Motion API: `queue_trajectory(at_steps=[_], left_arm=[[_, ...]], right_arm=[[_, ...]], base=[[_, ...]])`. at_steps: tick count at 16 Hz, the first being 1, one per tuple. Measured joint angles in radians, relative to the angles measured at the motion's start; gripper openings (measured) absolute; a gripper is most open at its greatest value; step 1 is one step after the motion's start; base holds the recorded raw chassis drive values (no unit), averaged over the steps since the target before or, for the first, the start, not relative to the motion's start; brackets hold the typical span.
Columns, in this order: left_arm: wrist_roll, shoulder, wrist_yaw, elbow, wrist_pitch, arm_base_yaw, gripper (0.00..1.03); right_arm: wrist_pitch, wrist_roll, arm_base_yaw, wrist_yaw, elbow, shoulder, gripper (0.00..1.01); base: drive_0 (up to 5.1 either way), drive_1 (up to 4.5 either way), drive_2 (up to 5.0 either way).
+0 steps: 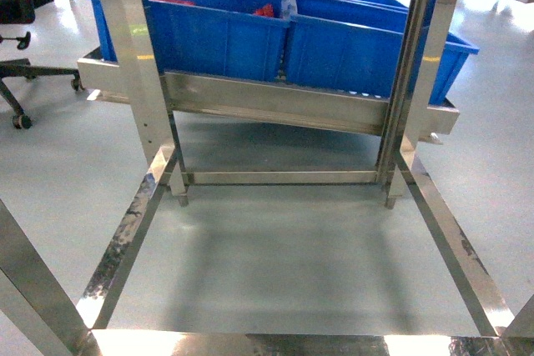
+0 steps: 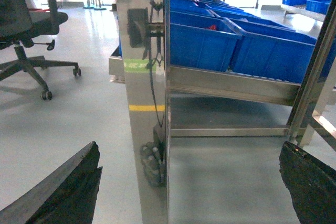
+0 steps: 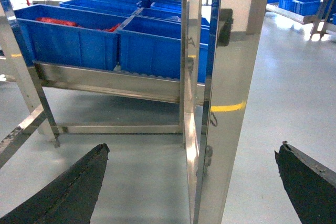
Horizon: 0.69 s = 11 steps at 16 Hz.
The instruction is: Pick capacitor and pack into box
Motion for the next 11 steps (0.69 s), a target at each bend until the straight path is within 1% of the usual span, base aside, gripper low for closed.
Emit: queue_trajectory(at_steps=[11], left_arm=[[0.000,0.000,0.000,0.000,0.000,0.000,0.98]], right_arm=[[0.000,0.000,0.000,0.000,0.000,0.000,0.98]], base=[[0.0,0.00,0.0]])
